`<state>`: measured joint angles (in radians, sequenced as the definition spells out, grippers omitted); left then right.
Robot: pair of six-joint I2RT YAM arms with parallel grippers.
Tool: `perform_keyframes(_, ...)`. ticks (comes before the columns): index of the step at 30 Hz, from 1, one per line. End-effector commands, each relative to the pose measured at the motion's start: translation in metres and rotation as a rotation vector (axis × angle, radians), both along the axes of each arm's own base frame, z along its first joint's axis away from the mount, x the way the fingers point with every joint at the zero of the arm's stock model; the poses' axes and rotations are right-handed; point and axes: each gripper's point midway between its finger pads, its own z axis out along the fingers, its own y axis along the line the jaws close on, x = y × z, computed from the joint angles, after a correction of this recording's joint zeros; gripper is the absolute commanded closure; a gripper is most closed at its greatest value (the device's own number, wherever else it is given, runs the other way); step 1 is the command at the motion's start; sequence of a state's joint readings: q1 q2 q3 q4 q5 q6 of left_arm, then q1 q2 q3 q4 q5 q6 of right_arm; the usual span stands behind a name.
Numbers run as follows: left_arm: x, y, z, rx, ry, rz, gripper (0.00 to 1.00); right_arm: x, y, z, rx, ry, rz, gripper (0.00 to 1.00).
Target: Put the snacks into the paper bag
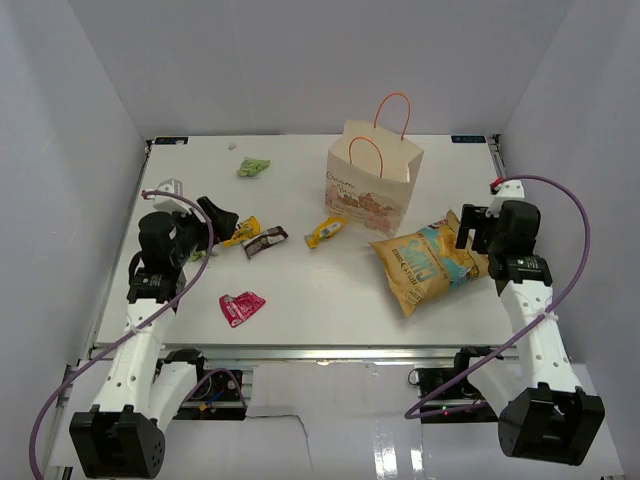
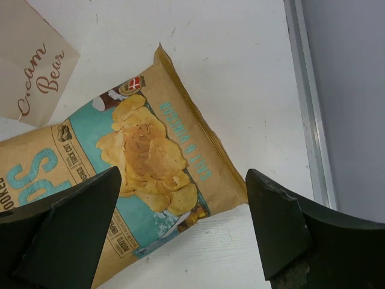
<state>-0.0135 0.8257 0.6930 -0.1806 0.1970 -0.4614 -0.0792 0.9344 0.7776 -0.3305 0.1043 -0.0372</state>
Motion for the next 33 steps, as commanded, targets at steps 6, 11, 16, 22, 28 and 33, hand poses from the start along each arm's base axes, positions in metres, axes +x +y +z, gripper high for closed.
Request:
perform_keyframes(6,-0.016,-0.035,-0.029,-0.094,0.102,-0.186,0.02,-0.051,0.104,0.016,-0.116,-0.072,0.927,0.1)
perform_keyframes(11,-0.024,-0.056,-0.042,-0.192,0.152,-0.254,0.02,-0.098,0.147,-0.006,-0.05,0.007,1.206,0.1)
perform_keyframes(16,-0.034,-0.103,-0.066,-0.232,0.276,-0.327,0.02,-0.092,0.159,-0.026,-0.099,0.082,1.169,0.1)
perform_keyframes(22,-0.034,-0.173,-0.092,-0.236,0.437,-0.325,0.02,-0.058,0.142,-0.036,-0.169,0.134,0.952,0.1)
perform_keyframes(28,-0.033,-0.251,-0.118,-0.338,0.581,-0.325,0.07,-0.048,0.124,-0.035,-0.135,0.11,0.774,0.1)
perform_keyframes(33,-0.016,-0.322,-0.108,-0.395,0.601,-0.423,0.12,-0.053,0.122,-0.027,-0.114,0.074,0.776,0.1)
